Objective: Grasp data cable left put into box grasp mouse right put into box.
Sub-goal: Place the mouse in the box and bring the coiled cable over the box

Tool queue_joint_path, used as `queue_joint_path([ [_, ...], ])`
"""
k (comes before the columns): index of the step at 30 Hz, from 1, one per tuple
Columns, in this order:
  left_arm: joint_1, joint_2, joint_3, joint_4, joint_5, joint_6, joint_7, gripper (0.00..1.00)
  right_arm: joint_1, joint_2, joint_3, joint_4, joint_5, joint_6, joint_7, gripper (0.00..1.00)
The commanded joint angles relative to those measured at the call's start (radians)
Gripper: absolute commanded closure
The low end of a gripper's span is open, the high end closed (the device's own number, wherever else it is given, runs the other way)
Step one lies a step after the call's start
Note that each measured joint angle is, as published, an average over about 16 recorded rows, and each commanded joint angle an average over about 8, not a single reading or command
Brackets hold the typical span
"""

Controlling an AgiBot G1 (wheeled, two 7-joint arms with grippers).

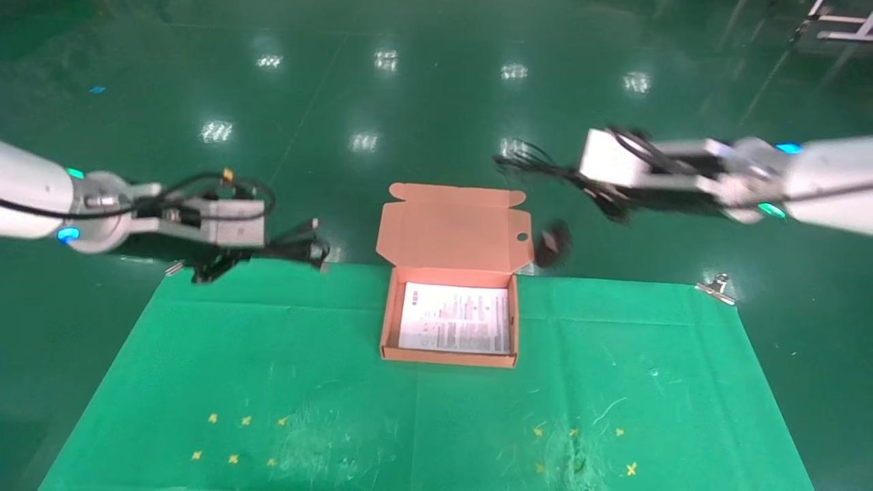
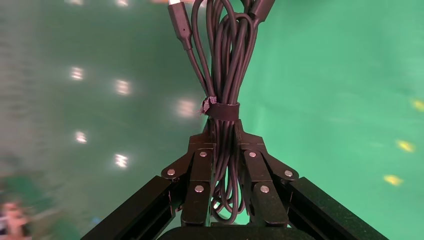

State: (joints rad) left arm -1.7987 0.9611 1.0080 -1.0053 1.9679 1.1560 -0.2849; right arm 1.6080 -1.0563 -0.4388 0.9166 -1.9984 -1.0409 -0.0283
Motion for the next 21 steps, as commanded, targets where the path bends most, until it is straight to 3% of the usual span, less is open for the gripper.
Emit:
queue_joint_path([
  [1, -0.018, 0.005, -0.008, -0.030, 0.021, -0.027, -0.027, 1.00, 0.034, -0.030, 0.006, -0.014, 0.014, 0.009, 0.000, 1.00],
  [11, -0.075, 0.111, -0.025, 0.050, 0.057, -0.148, 0.014, 1.00, 0.163, -0.180, 0.010, -0.156, 0.037, 0.070, -0.022, 1.00],
  [21, -0.097, 0.157, -0.038, 0.117, 0.047, -0.197, 0.041, 1.00, 0.212, -0.226, 0.014, -0.207, 0.064, 0.070, -0.064, 1.00],
])
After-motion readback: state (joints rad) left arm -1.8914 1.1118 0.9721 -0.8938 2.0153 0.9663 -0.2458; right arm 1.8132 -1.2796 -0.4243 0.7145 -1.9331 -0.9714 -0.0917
